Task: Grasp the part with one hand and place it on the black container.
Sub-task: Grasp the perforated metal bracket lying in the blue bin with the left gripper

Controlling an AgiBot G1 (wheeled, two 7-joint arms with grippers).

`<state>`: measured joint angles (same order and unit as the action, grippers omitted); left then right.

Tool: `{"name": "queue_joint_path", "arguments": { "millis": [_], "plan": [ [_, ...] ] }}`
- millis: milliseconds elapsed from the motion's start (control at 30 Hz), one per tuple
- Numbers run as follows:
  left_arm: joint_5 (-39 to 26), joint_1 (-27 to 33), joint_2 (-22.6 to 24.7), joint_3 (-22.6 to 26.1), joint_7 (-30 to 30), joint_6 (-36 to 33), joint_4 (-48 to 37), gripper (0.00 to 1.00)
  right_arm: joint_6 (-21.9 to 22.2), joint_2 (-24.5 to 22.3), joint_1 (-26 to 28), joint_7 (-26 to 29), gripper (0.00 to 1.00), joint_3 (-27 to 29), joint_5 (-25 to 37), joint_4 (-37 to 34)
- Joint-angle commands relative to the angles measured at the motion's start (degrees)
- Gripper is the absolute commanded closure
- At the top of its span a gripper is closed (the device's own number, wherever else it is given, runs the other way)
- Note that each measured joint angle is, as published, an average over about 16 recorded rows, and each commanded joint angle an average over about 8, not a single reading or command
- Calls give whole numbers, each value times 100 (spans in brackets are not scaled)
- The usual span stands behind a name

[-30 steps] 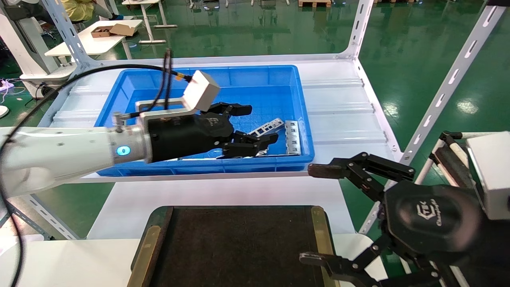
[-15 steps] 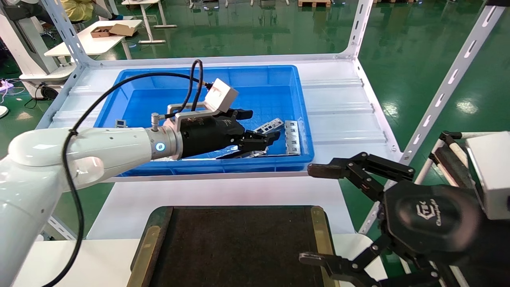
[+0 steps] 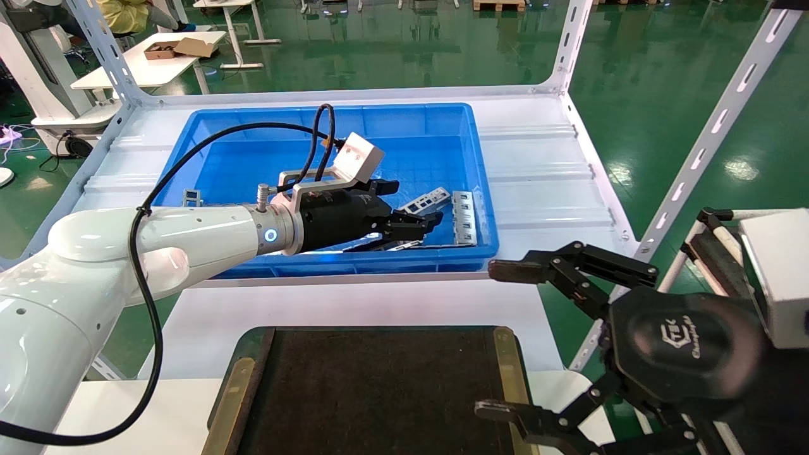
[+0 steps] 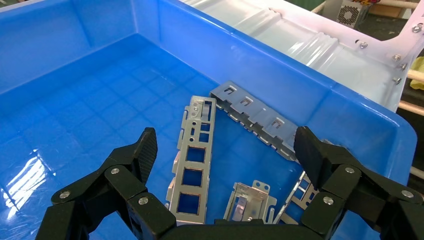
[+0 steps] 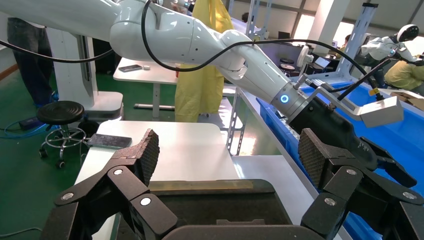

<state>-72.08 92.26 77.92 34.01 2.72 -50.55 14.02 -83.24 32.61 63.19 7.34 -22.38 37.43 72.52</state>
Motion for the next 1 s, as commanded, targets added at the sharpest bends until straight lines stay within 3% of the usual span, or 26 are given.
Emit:
{"name": "queue_joint_path", "arguments": {
  "millis": [33, 100, 133, 333, 367, 400, 1000],
  "plan": [
    [28, -4, 11, 53, 1, 39, -12, 0, 0, 0, 0, 0, 0, 0, 0, 0],
    [60, -12, 17, 122, 43, 107, 5, 6, 0, 0, 0, 0, 1, 0, 0, 0],
    [77, -17, 20, 159, 68, 145, 16, 14, 0, 0, 0, 0, 8, 0, 0, 0],
    [182, -64, 33, 412, 256, 390, 110, 87, 0, 0, 0, 0, 83, 0, 0, 0],
    [200, -75, 34, 457, 288, 428, 130, 95, 0, 0, 0, 0, 95, 0, 0, 0],
    [220, -85, 35, 504, 321, 469, 151, 99, 0, 0, 0, 0, 100, 0, 0, 0],
    [655, -159, 16, 1244, 671, 986, 342, 100, 0, 0, 0, -1, 100, -1, -1, 0]
  ]
}}
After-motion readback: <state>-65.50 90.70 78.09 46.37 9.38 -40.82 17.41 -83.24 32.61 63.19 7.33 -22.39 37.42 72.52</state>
